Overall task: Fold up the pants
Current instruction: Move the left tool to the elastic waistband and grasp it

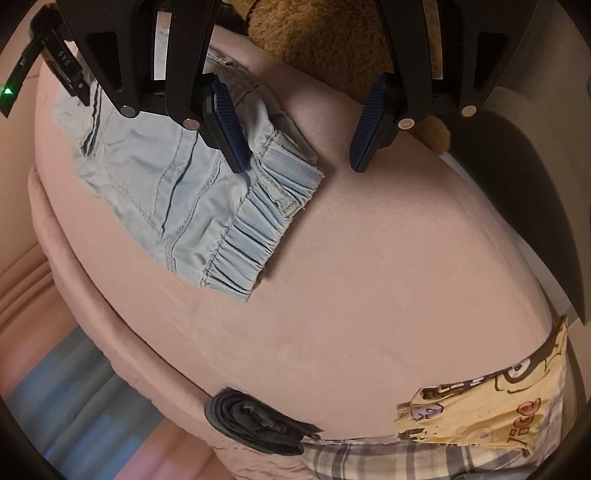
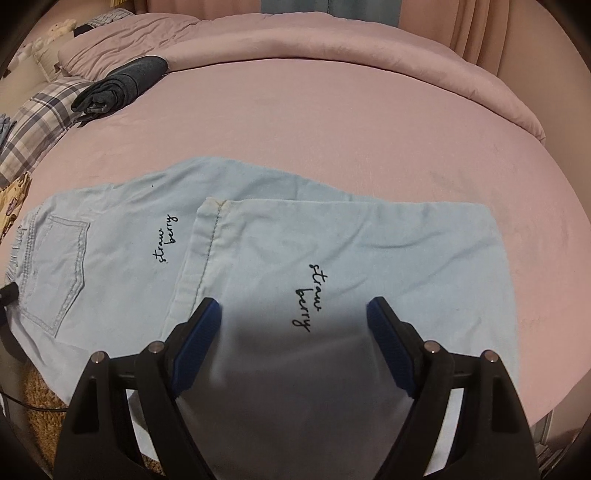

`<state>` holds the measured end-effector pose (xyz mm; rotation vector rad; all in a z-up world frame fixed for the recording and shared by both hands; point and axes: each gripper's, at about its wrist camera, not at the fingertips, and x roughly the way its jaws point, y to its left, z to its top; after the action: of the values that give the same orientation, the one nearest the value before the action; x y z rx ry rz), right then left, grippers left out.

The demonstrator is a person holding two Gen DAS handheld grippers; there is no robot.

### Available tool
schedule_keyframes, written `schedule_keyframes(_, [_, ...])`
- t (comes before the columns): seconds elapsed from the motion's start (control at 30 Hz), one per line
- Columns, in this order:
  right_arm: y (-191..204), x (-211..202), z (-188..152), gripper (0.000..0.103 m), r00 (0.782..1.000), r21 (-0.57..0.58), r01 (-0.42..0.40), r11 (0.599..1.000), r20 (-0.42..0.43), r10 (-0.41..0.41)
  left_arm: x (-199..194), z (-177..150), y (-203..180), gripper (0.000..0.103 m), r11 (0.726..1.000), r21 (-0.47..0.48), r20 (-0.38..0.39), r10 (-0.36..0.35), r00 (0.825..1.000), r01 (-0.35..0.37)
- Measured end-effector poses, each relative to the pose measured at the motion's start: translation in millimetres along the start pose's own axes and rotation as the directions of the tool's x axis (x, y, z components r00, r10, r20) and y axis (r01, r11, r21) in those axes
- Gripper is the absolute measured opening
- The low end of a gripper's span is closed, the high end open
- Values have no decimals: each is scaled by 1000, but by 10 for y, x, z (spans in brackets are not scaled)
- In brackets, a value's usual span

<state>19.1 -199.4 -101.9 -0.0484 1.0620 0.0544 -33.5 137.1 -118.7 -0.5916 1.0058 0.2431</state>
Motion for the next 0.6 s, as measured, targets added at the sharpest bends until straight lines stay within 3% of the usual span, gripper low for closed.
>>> schedule_keyframes(0.3, [-27, -125, -1, 83, 996, 33, -90, 995, 7, 89, -39, 5, -15, 56, 998, -21, -13, -54, 998, 53])
schedule_keyframes(0.47, [-30, -171, -1, 83, 995, 39, -97, 995, 18, 96, -41, 19, -66, 53, 990, -23, -28, -140, 990, 139])
schedule_keyframes(0.6, [-35, -150, -5, 83, 995, 44, -102, 994, 11, 102, 77, 4, -129, 53, 996, -7, -50, -89, 995, 89])
